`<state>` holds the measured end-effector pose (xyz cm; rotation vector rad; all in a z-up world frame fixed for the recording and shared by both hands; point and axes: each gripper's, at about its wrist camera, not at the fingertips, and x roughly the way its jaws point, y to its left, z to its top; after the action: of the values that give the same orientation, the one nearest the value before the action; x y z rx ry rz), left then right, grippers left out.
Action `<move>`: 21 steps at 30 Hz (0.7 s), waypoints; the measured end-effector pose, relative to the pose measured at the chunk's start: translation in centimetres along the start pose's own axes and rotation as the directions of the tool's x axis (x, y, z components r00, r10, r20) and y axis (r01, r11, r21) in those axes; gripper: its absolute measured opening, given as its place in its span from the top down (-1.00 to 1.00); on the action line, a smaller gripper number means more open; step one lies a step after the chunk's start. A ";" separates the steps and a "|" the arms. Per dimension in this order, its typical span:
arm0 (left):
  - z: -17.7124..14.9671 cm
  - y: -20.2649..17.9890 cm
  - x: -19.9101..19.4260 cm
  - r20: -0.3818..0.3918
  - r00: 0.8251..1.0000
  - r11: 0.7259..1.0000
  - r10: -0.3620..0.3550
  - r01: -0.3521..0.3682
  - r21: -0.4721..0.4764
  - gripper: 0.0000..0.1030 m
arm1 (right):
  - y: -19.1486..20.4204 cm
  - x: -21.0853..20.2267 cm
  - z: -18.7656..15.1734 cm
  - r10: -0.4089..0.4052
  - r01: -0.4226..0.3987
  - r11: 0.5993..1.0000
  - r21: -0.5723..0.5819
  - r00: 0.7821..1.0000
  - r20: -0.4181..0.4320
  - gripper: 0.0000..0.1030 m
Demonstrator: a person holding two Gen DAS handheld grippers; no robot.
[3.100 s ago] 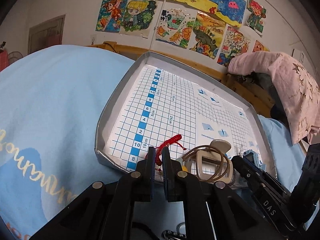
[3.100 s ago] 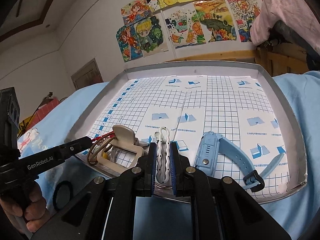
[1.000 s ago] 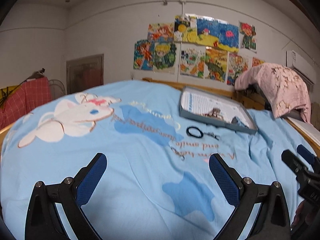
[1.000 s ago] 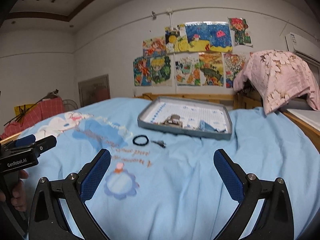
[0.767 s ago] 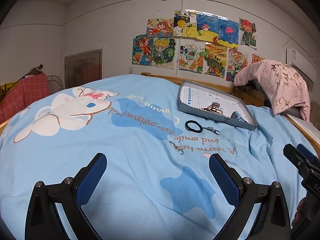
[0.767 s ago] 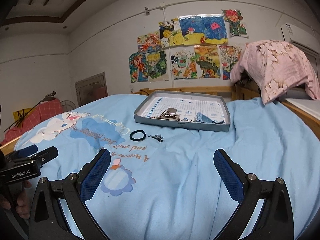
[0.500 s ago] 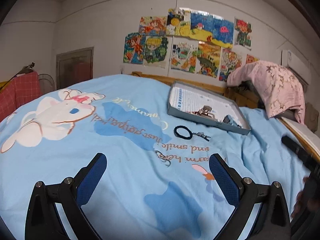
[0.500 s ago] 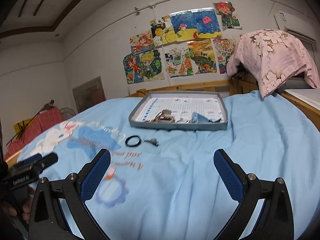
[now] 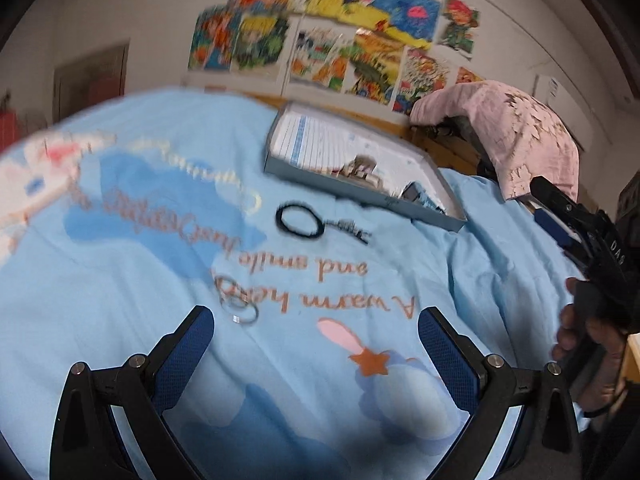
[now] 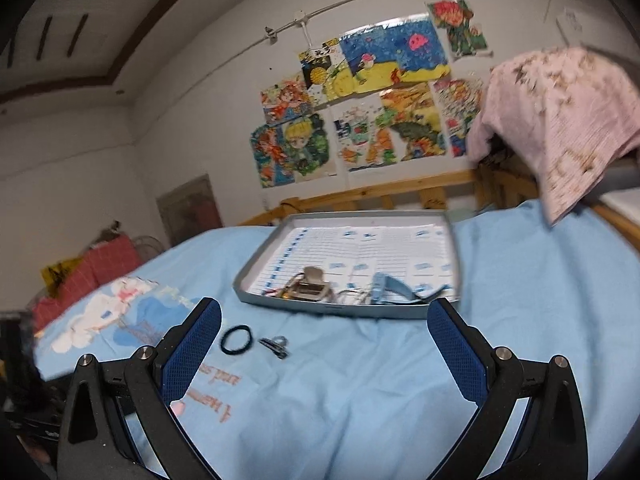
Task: Organize jewelry
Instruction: 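Move the left tool to the silver rings while the right tool reaches the striped hair clip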
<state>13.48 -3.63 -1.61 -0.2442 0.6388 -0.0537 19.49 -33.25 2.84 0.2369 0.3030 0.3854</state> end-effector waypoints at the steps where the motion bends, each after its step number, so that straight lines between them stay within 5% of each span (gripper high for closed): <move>1: -0.2 0.6 0.4 -0.017 1.000 1.000 -0.007 0.007 -0.028 -0.96 | -0.2 0.8 -0.1 0.023 -0.023 1.000 0.006 1.000 -0.009 -0.97; 6: -0.8 2.8 2.3 -0.088 0.996 0.992 -0.027 0.016 -0.123 -0.85 | 0.8 5.6 -1.4 0.155 -0.156 0.988 -0.004 0.982 -0.108 -0.96; 10: -0.6 2.7 2.1 -0.054 0.998 0.992 -0.038 0.031 -0.121 -0.73 | 2.3 9.7 -3.1 0.260 -0.264 0.964 0.014 0.940 -0.221 -0.93; 15: -0.3 1.2 1.0 0.001 0.995 0.993 -0.104 0.104 -0.048 -0.73 | 2.6 11.3 -4.8 0.273 -0.274 0.961 0.035 0.922 -0.273 -0.90; 21: -0.2 0.8 3.0 -0.107 0.985 0.990 -0.137 0.133 -0.044 -0.58 | 1.7 11.5 -5.0 0.270 -0.261 0.963 0.073 0.922 -0.277 -0.90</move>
<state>15.73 -3.23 -3.69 -0.3212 0.7322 -0.1867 27.42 -26.23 -4.11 0.2573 0.5653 0.6868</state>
